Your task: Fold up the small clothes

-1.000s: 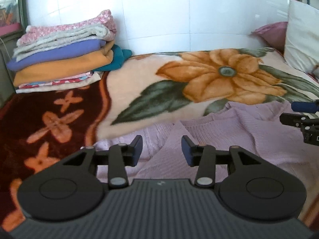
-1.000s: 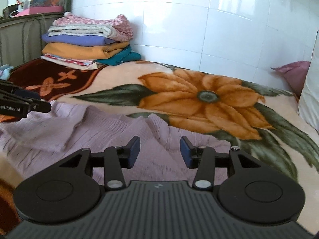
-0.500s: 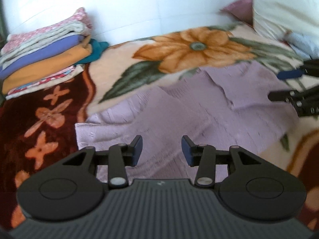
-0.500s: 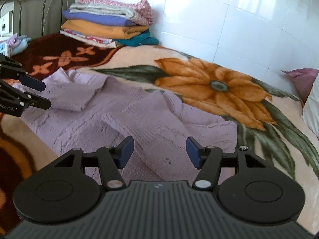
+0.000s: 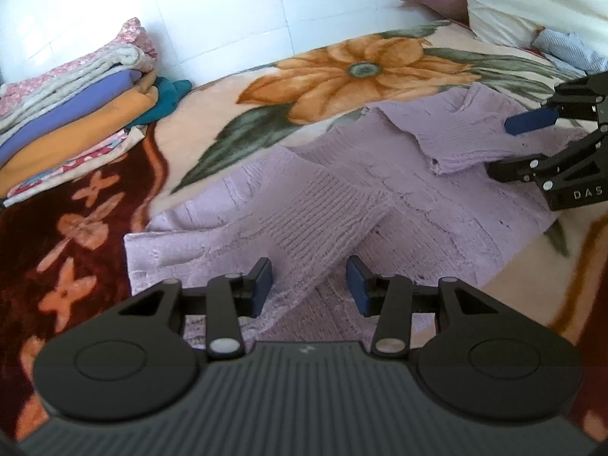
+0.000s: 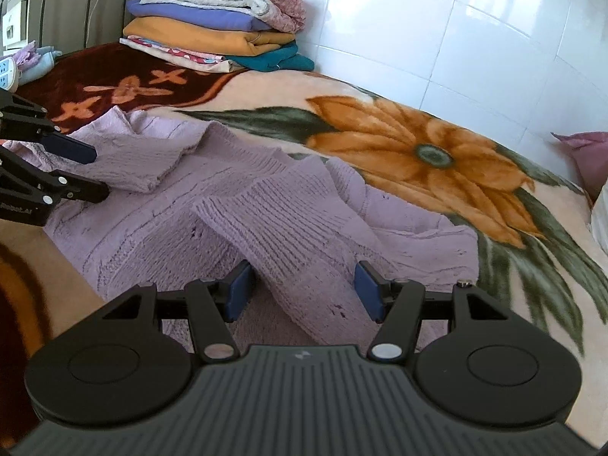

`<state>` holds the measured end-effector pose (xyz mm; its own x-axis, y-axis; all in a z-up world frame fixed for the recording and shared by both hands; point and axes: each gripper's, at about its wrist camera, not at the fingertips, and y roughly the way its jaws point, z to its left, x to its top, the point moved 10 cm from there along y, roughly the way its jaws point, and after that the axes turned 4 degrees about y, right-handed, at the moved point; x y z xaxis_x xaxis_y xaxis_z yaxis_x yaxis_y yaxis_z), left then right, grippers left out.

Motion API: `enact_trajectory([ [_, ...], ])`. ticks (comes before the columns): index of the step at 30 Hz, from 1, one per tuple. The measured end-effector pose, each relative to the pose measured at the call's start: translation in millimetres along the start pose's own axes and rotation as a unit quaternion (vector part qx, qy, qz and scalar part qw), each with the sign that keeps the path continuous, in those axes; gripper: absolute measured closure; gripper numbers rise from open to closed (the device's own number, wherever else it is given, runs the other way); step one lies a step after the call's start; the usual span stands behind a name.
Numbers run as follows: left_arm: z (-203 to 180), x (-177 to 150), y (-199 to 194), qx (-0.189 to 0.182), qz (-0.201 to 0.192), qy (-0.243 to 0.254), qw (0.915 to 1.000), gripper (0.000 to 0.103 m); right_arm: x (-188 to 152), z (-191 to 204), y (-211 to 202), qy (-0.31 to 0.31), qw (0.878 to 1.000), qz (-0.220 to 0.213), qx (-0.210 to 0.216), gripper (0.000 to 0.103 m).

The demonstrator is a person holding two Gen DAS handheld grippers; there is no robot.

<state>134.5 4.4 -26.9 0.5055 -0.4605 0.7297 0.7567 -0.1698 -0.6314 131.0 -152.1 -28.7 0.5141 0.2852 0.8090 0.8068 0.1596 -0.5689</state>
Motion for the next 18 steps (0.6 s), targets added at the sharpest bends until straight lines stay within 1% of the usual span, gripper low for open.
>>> enact_trajectory([
  [3, 1.3, 1.1, 4.9, 0.011, -0.01, -0.003, 0.9999, 0.055, 1.0, 1.0, 2.7, -0.006, 1.0, -0.012, -0.004, 0.037],
  [4, 0.8, 1.6, 5.5, 0.015, -0.015, -0.001, 0.9998, 0.058, 1.4, 1.1, 2.6, -0.008, 1.0, -0.018, -0.008, 0.037],
  [5, -0.3, 2.3, 5.8, 0.016, -0.018, 0.002, 0.9997, 0.063, 1.2, 2.1, 2.0, -0.01, 1.0, -0.022, -0.01, 0.04],
  [6, -2.5, 2.9, 5.5, 0.007, -0.021, 0.005, 0.9997, 0.088, 1.5, 2.4, 1.2, -0.012, 0.999, -0.028, -0.011, 0.042],
  [7, -3.3, 3.8, 4.7, -0.001, -0.021, 0.006, 0.9998, 0.091, 2.1, 2.4, 0.0, -0.015, 0.999, -0.035, -0.012, 0.053],
  [8, -1.3, 5.4, 2.5, 0.001, -0.024, 0.003, 0.9997, 0.091, 2.9, 2.8, -1.2, -0.017, 0.999, -0.04, -0.011, 0.068],
  [9, 1.2, 6.7, 0.4, 0.002, -0.027, 0.001, 0.9996, 0.092, 3.7, 2.6, -2.6, -0.017, 0.999, -0.042, -0.011, 0.075],
  [10, 6.7, 8.8, -3.1, 0.006, -0.032, -0.005, 0.9994, 0.092, 5.6, 0.7, -4.1, -0.017, 0.999, -0.047, -0.014, 0.085],
  [11, 13.4, 10.5, -6.0, 0.013, -0.037, -0.014, 0.9991, 0.092, 9.0, -1.7, -6.5, -0.015, 0.998, -0.056, -0.018, 0.089],
  [13, 29.4, 13.9, -11.8, 0.03, -0.046, -0.036, 0.9979, 0.092, 16.9, -9.4, -12.1, -0.007, 0.997, -0.073, -0.026, 0.092],
  [15, 49.1, 17.4, -16.9, 0.048, -0.056, -0.056, 0.9957, 0.092, 26.1, -20.7, -16.5, 0.005, 0.995, -0.089, -0.039, 0.093],
  [18, 78.7, 18.0, -17.6, 0.078, -0.057, -0.088, 0.9914, 0.092, 35.2, -41.7, -14.9, 0.019, 0.994, -0.093, -0.053, 0.093],
])
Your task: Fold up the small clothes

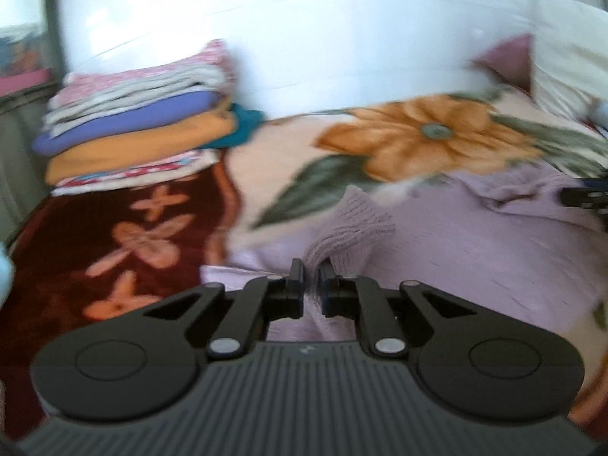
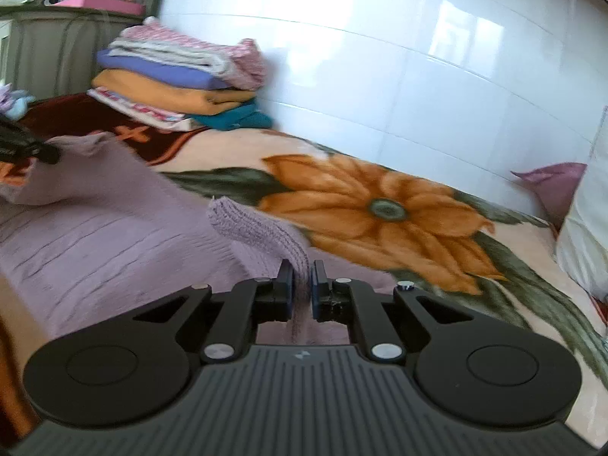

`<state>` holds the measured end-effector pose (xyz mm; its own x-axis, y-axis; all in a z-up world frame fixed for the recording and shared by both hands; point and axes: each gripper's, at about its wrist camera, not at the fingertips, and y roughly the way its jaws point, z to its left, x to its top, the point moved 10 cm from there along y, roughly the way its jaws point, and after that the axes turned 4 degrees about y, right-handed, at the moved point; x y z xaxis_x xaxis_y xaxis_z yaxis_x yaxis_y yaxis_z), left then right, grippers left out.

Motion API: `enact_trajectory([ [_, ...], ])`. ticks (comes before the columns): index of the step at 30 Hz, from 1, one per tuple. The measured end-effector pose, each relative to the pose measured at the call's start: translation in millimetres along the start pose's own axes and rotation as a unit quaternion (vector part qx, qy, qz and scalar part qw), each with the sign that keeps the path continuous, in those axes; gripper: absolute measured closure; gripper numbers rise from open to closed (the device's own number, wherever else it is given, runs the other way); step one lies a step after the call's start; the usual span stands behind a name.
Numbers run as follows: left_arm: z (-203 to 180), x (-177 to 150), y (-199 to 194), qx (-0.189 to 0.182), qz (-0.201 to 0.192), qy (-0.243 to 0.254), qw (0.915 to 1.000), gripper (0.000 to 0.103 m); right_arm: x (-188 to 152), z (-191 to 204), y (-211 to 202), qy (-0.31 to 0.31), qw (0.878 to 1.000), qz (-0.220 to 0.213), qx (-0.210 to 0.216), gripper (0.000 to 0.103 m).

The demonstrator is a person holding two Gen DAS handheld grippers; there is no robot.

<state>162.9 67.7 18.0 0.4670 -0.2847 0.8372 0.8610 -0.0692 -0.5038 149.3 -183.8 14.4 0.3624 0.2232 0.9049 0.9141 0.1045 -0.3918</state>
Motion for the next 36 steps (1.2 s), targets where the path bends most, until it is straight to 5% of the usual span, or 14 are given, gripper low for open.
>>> enact_trajectory([
  [12, 59.8, -20.4, 53.7, 0.075, 0.055, -0.067, 0.9934, 0.089, -22.1, -89.7, 71.4, 0.112, 0.987, 0.07, -0.086, 0.092],
  [17, 76.6, -31.0, 61.4, 0.099, 0.071, -0.087, 0.9887, 0.09, -36.7, -102.5, 80.4, 0.136, 0.984, 0.079, -0.081, 0.089],
  [21, 79.1, -32.9, 55.0, 0.089, 0.073, -0.091, 0.9891, 0.09, -26.2, -112.4, 67.4, 0.157, 0.982, 0.06, -0.087, 0.07],
  [27, 71.3, -25.6, 30.5, 0.064, 0.062, -0.106, 0.9904, 0.09, -9.4, -102.4, 41.3, 0.179, 0.982, 0.047, -0.03, 0.067],
  [30, 60.9, -20.5, 17.5, 0.042, 0.059, -0.106, 0.9917, 0.09, -12.1, -82.6, 36.7, 0.168, 0.984, 0.06, 0.005, 0.056],
  [36, 36.8, -27.6, 9.4, -0.007, 0.093, -0.104, 0.9901, 0.09, -36.1, -70.8, 40.6, 0.178, 0.981, 0.083, 0.008, 0.055],
])
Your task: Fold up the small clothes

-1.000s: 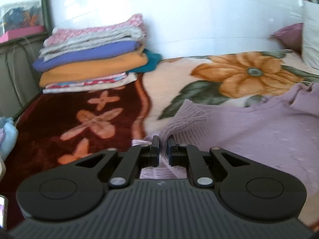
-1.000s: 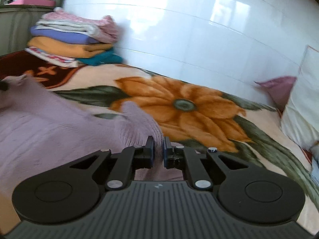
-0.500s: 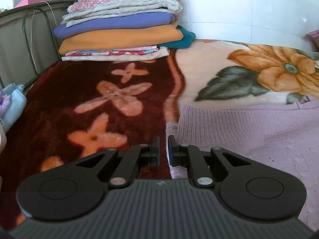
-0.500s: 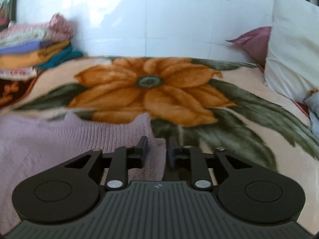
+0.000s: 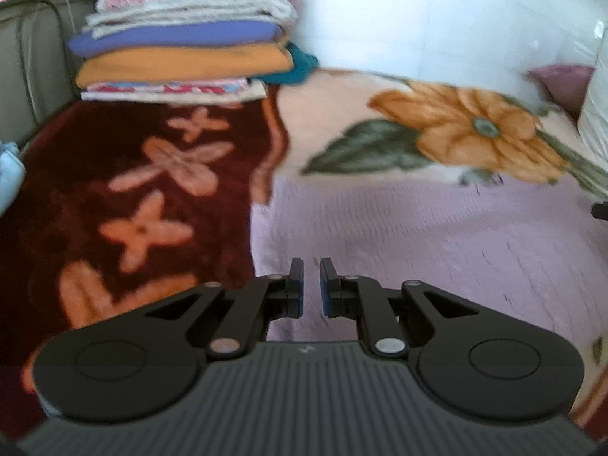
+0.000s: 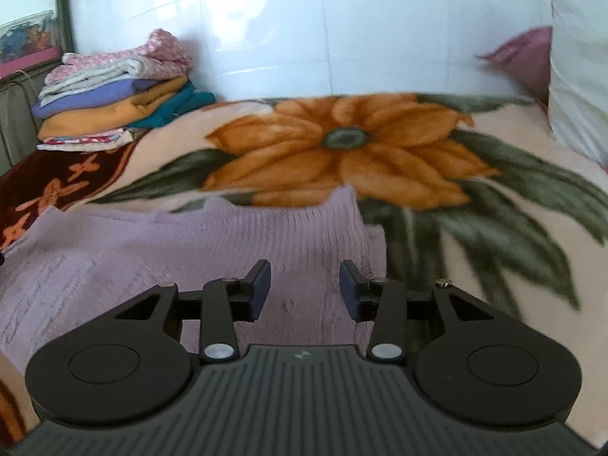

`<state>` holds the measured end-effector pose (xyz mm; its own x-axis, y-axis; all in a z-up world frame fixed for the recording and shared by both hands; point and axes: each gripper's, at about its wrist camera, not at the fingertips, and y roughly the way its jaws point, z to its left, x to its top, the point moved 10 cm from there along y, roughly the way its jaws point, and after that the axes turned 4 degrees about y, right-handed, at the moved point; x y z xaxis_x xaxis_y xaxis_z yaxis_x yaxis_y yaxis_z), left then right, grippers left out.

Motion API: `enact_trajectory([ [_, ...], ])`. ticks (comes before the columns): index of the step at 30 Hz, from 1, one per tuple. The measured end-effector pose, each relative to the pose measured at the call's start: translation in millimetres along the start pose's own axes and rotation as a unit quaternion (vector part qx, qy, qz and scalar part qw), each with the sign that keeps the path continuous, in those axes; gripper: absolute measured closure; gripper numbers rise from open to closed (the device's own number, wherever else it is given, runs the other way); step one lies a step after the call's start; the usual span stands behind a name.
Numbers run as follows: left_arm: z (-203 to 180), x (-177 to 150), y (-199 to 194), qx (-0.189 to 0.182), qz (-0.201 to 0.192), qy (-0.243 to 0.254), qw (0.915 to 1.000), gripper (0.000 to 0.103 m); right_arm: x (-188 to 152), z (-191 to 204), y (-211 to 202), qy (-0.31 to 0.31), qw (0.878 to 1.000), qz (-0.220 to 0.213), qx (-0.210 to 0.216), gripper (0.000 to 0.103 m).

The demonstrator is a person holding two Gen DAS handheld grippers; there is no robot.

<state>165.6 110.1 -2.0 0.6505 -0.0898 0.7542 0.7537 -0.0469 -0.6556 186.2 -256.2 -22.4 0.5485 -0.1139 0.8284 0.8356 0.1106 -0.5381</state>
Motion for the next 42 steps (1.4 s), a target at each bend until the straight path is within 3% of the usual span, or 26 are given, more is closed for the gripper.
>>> enact_trajectory([
  [4, -3.4, -15.6, 9.2, 0.007, 0.026, 0.023, 0.9994, 0.09, -5.0, -14.1, 7.4, 0.018, 1.0, 0.006, -0.011, 0.053],
  [9, -1.1, -19.4, -0.9, 0.007, 0.027, -0.003, 0.9996, 0.09, -1.3, -36.9, -15.0, 0.066, 0.997, -0.009, -0.049, 0.035],
  [18, -30.3, -21.6, -43.0, -0.039, 0.032, -0.018, 0.9986, 0.09, -25.0, -49.1, -54.8, 0.166, 0.986, 0.017, 0.03, 0.025],
  [20, -40.1, -25.0, -50.6, -0.05, 0.035, -0.02, 0.998, 0.076, -32.8, -46.4, -59.3, 0.174, 0.983, 0.031, 0.044, 0.025],
  [22, -50.0, -29.5, -58.0, -0.05, 0.033, -0.023, 0.9979, 0.048, -42.7, -43.1, -63.9, 0.175, 0.982, 0.043, 0.053, 0.025],
  [23, -54.9, -31.8, -61.0, -0.046, 0.032, -0.019, 0.9982, 0.046, -47.1, -42.2, -64.9, 0.174, 0.982, 0.048, 0.054, 0.025],
  [29, -82.9, -49.6, -66.7, -0.041, 0.055, 0.003, 0.9976, 0.046, -70.6, -43.2, -60.1, 0.204, 0.974, 0.072, 0.068, 0.025],
  [37, -98.8, -65.5, -60.1, -0.032, 0.086, -0.023, 0.9956, 0.046, -78.8, -24.7, -55.2, 0.209, 0.968, 0.071, 0.119, 0.023],
  [42, -102.4, -67.9, -56.7, -0.02, 0.095, -0.028, 0.9949, 0.046, -77.6, -23.9, -46.1, 0.233, 0.961, 0.066, 0.137, 0.016],
])
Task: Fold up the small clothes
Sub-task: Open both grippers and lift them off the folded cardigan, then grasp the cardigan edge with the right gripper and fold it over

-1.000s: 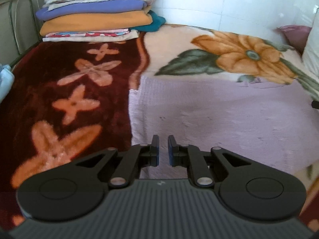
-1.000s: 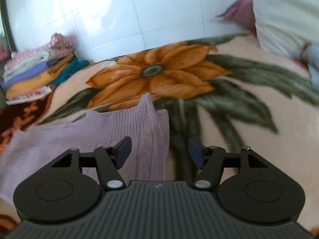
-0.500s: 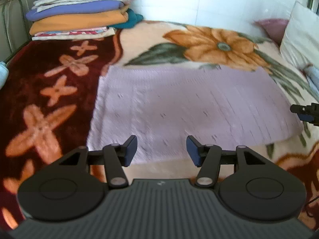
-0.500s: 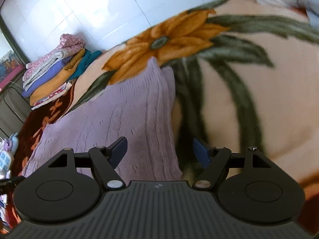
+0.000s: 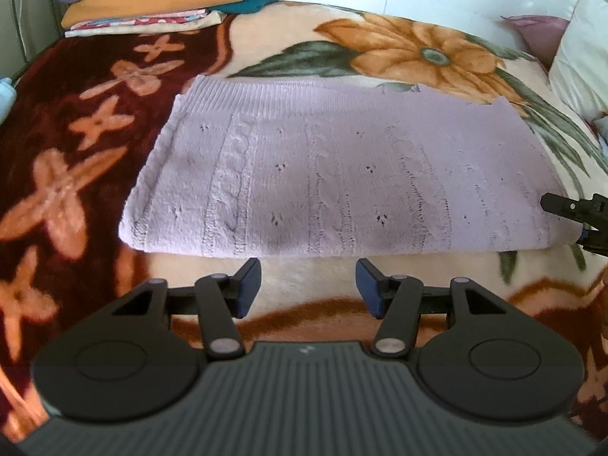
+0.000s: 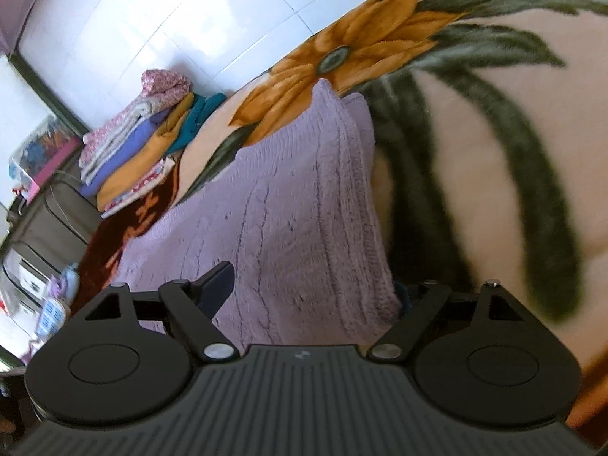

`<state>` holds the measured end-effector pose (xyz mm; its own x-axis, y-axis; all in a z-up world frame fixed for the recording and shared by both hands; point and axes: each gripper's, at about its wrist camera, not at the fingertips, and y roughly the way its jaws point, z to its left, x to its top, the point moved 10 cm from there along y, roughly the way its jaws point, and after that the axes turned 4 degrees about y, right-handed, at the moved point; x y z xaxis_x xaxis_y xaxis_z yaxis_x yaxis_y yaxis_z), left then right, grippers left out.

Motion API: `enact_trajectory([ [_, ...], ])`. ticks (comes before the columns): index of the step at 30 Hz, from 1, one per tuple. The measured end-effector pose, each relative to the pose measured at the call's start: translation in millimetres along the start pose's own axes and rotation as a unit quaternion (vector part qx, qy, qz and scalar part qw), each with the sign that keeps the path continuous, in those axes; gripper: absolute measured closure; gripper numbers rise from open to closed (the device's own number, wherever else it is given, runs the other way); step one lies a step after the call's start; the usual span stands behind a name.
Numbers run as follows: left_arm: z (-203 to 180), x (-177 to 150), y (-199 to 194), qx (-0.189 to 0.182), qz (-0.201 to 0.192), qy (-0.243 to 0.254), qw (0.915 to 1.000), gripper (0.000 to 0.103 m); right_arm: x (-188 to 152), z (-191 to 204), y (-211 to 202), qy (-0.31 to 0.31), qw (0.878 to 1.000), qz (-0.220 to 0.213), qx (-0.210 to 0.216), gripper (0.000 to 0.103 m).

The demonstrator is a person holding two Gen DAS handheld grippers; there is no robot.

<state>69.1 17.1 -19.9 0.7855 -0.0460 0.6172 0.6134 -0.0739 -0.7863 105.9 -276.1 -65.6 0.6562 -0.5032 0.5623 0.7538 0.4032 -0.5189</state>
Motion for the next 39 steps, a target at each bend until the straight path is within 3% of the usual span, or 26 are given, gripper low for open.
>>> enact_trajectory([
  [9, 2.3, -6.5, 6.5, 0.01, 0.014, -0.012, 0.9998, 0.046, 8.5, -3.0, 9.0, 0.025, 0.999, -0.007, 0.031, 0.008],
  [15, 4.6, -8.6, 7.9, 0.015, 0.017, -0.011, 0.9997, 0.046, 2.2, 3.2, 11.6, -0.01, 1.0, -0.015, 0.02, 0.007],
  [18, 6.0, -8.8, 7.9, 0.015, 0.015, -0.012, 0.9997, 0.046, 5.1, 1.0, 8.4, -0.001, 1.0, -0.024, 0.007, 0.022],
  [19, 6.8, -9.0, 7.9, 0.016, 0.015, -0.012, 0.9997, 0.046, 6.7, 0.0, 6.7, 0.005, 1.0, -0.025, 0.007, 0.031],
  [20, 7.0, -8.9, 8.2, 0.016, 0.016, -0.012, 0.9997, 0.046, 9.0, -1.2, 5.6, 0.014, 0.999, -0.028, 0.01, 0.041],
  [25, 15.1, -4.5, 4.8, 0.019, 0.009, -0.01, 0.9997, 0.046, 17.3, -11.1, 7.7, 0.077, 0.996, -0.027, 0.035, 0.066],
  [28, 25.1, 2.4, -0.1, 0.027, 0.002, -0.006, 0.9996, 0.046, 22.9, -5.0, 4.8, 0.093, 0.994, -0.033, 0.052, 0.072],
  [33, 45.1, 19.7, -11.4, 0.032, -0.01, -0.011, 0.9994, 0.046, 42.1, 36.5, -4.9, 0.058, 0.995, -0.043, 0.075, 0.074],
  [39, 68.7, 44.3, -18.6, 0.047, -0.02, 0.006, 0.9987, 0.046, 56.7, 113.0, -4.3, -0.051, 0.994, -0.035, 0.085, 0.076],
])
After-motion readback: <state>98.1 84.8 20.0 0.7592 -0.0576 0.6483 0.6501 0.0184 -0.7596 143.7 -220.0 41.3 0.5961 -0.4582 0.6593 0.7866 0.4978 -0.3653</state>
